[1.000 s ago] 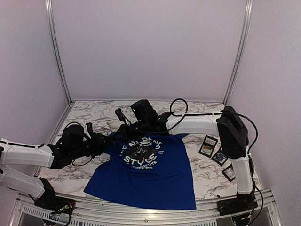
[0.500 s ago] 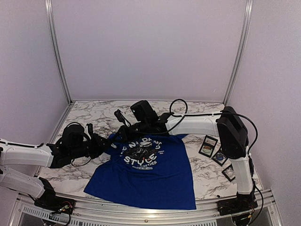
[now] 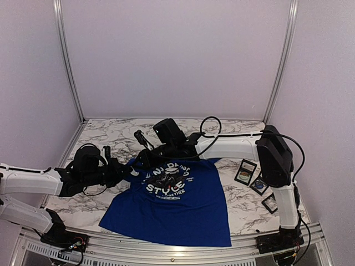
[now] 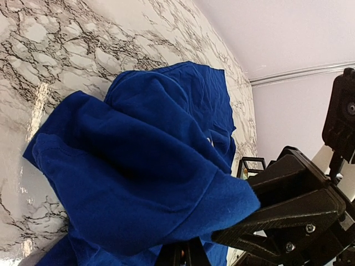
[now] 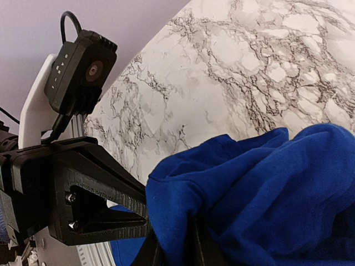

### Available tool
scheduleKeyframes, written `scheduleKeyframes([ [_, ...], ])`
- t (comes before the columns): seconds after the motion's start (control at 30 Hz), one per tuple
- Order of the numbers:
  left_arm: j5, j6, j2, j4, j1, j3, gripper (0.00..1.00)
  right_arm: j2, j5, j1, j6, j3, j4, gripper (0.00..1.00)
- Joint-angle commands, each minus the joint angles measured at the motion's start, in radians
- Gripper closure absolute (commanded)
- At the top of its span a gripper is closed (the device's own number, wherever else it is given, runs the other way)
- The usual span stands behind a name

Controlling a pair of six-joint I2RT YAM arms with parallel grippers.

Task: Remove the brooch from the garment
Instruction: Pick up the brooch from the crumpled clothing.

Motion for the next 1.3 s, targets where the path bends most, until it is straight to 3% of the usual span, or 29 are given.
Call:
scheduleKeyframes([
  [0.0,0.023,0.027,-0.009,-0.017,0.009,0.019,1.00,-0.057,0.067,0.014,-0.048,0.025,-0.055,0.84],
  [0.07,0.021,0.030,-0.018,-0.012,0.013,0.013,1.00,-0.063,0.084,0.015,-0.055,0.018,-0.062,0.85],
  [0.27,0.038,0.065,-0.047,-0.015,0.021,0.014,1.00,-0.060,0.122,0.015,-0.057,0.012,-0.086,1.00],
  [0.73,0.057,0.165,-0.086,0.036,0.039,0.016,1.00,-0.054,0.095,-0.007,-0.039,0.005,-0.081,1.00],
  [0.97,0.134,0.218,-0.041,0.048,0.046,0.040,1.00,-0.057,0.075,-0.040,-0.049,0.023,-0.080,1.00],
  [1.13,0.204,0.240,-0.008,0.164,0.051,0.032,1.00,-0.071,0.043,-0.049,-0.028,-0.004,-0.050,1.00],
  [1.27,0.276,0.288,0.040,0.200,0.053,0.066,1.00,-0.079,-0.023,-0.079,0.014,-0.043,0.001,0.93],
])
